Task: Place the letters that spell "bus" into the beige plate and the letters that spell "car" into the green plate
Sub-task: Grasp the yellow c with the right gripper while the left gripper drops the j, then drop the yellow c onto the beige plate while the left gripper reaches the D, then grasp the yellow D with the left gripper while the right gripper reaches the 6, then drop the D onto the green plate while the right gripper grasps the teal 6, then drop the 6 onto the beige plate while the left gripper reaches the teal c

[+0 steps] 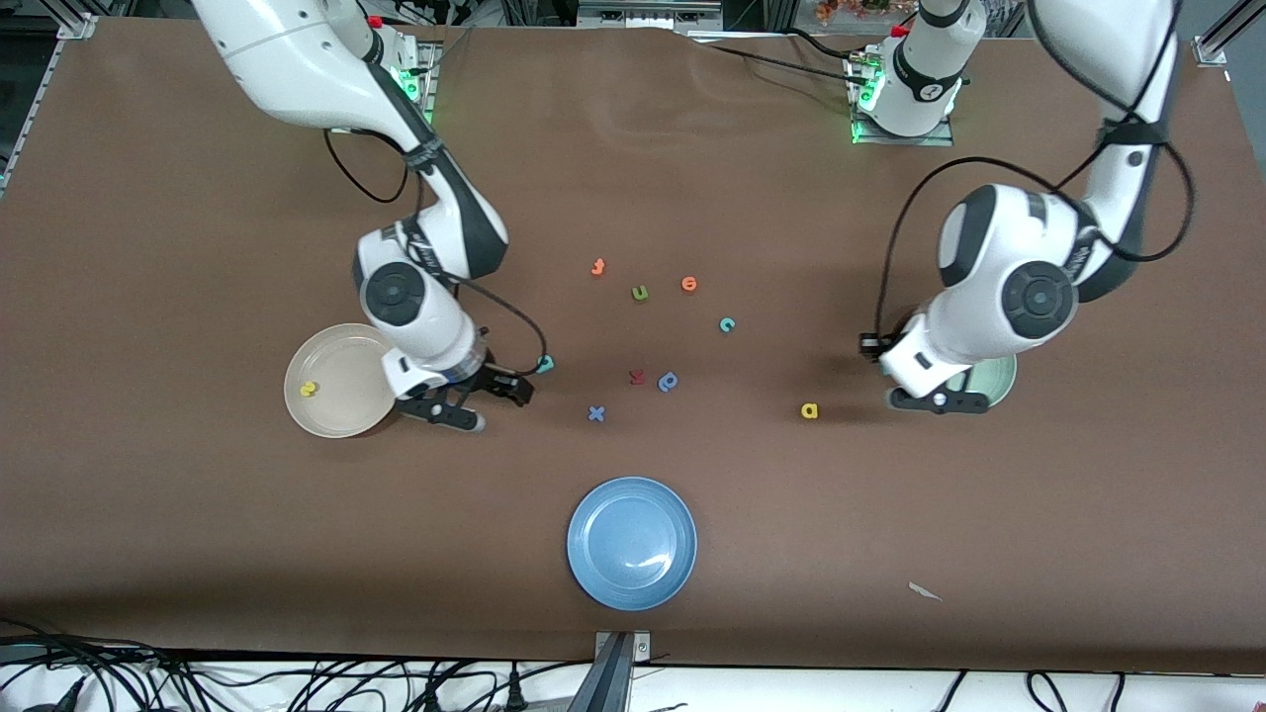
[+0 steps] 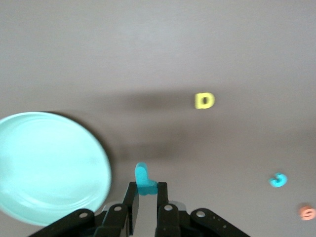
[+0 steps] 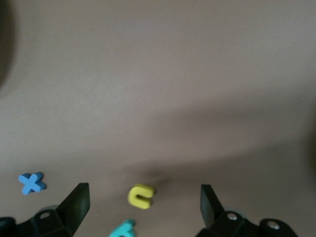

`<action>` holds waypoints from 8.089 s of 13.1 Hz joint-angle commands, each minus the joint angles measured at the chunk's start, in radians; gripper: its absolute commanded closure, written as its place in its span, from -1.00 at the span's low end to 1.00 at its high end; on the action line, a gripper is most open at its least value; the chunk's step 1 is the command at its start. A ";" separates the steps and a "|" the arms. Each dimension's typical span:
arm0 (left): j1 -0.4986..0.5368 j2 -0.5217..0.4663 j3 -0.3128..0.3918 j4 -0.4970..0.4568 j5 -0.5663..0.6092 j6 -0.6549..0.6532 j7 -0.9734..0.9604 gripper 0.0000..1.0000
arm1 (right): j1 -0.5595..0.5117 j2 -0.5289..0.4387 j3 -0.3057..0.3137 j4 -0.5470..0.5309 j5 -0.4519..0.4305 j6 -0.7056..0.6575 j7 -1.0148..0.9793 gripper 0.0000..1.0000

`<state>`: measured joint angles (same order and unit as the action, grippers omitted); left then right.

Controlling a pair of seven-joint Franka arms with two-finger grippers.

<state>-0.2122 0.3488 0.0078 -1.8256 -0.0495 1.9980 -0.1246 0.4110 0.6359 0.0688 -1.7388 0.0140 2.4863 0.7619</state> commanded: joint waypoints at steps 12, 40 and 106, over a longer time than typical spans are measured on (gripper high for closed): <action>0.120 -0.039 0.083 -0.273 0.223 0.258 0.223 0.88 | 0.040 0.096 -0.003 0.035 0.011 -0.006 0.273 -0.73; -0.081 0.186 -0.066 -0.146 -0.199 0.542 0.056 -0.44 | -0.103 -0.082 -0.279 -0.006 0.064 -0.456 -0.602 0.91; -0.012 -0.010 -0.202 -0.288 -0.306 0.300 0.116 -0.58 | -0.031 -0.108 -0.336 -0.159 0.124 -0.259 -0.727 -0.66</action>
<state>-0.2085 0.3381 -0.1554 -2.1000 -0.3338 2.2510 0.0814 0.3752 0.5767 -0.2718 -1.8571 0.1152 2.2119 0.0550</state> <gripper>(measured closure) 0.207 0.639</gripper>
